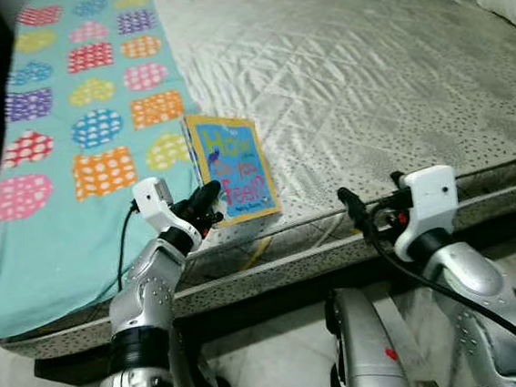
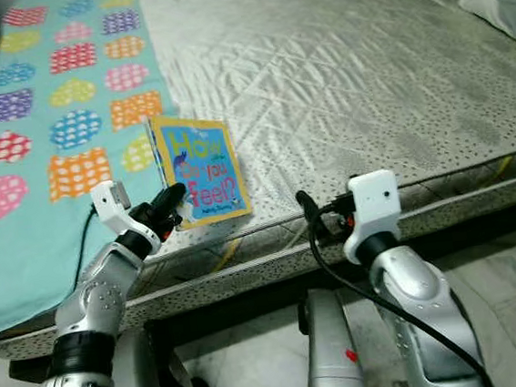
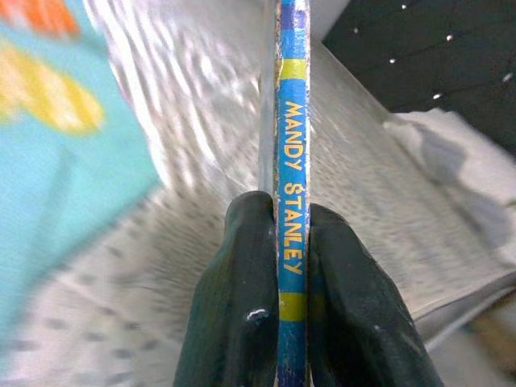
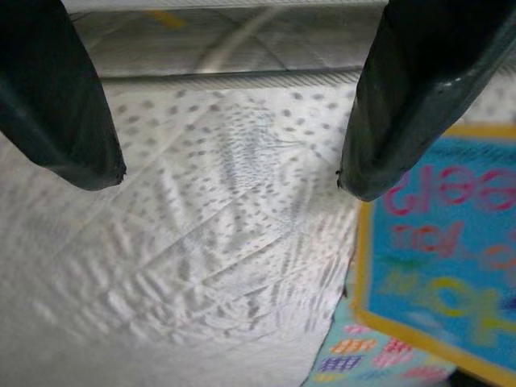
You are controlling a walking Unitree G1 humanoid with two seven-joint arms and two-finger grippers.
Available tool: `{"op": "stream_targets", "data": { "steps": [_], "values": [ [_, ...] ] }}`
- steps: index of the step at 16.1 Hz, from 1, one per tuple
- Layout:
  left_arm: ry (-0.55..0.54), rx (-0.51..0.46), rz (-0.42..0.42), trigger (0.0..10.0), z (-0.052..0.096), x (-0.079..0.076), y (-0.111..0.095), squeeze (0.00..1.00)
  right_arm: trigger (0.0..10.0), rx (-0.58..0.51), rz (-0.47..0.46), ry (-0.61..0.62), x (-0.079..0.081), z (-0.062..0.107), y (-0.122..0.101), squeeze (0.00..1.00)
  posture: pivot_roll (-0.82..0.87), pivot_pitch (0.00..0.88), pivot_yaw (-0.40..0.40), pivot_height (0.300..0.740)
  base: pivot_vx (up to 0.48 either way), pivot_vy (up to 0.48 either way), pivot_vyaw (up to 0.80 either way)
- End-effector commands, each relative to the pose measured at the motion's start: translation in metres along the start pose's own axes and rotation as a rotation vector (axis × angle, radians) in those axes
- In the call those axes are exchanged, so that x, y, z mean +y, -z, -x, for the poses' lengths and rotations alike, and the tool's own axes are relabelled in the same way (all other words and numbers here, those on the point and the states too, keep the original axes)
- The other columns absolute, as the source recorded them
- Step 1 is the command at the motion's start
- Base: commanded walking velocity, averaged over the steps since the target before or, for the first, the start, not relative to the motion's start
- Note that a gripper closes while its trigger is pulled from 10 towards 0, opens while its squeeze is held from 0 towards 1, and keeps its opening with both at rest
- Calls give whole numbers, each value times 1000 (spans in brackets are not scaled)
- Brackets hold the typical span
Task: Clean up the room
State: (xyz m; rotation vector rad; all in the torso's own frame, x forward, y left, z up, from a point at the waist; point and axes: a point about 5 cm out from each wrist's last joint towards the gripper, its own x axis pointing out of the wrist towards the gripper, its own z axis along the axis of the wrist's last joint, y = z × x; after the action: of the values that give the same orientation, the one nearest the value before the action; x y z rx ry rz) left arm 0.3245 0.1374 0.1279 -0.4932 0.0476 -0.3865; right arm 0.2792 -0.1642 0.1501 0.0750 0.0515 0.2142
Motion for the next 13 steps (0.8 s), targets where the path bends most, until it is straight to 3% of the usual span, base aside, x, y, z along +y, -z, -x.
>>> {"op": "stream_targets", "data": {
  "steps": [1, 5, 9, 13],
  "values": [
    [-3, -62, -105, 0, 4, -4, -16, 0, 10000, 3, -43, 14, -2, -2, 2, 0, -210, 7, 71, 526, 0, 0, 0],
    [-113, -109, -222, 0, 27, 1, -20, 0, 10000, -44, -106, 35, 3, -13, 3, 0, -196, 0, 83, 526, 0, 0, 0],
    [-198, -125, -256, 0, 47, 4, -17, 0, 10000, -81, -126, 46, 6, -20, 0, 0, -192, 0, 95, 526, 0, 0, 0],
    [-203, -103, -290, 0, 56, 1, -11, 0, 10000, -97, -137, 59, 6, -22, 0, 0, -189, 0, 97, 526, 0, 0, 0]
  ]
}}
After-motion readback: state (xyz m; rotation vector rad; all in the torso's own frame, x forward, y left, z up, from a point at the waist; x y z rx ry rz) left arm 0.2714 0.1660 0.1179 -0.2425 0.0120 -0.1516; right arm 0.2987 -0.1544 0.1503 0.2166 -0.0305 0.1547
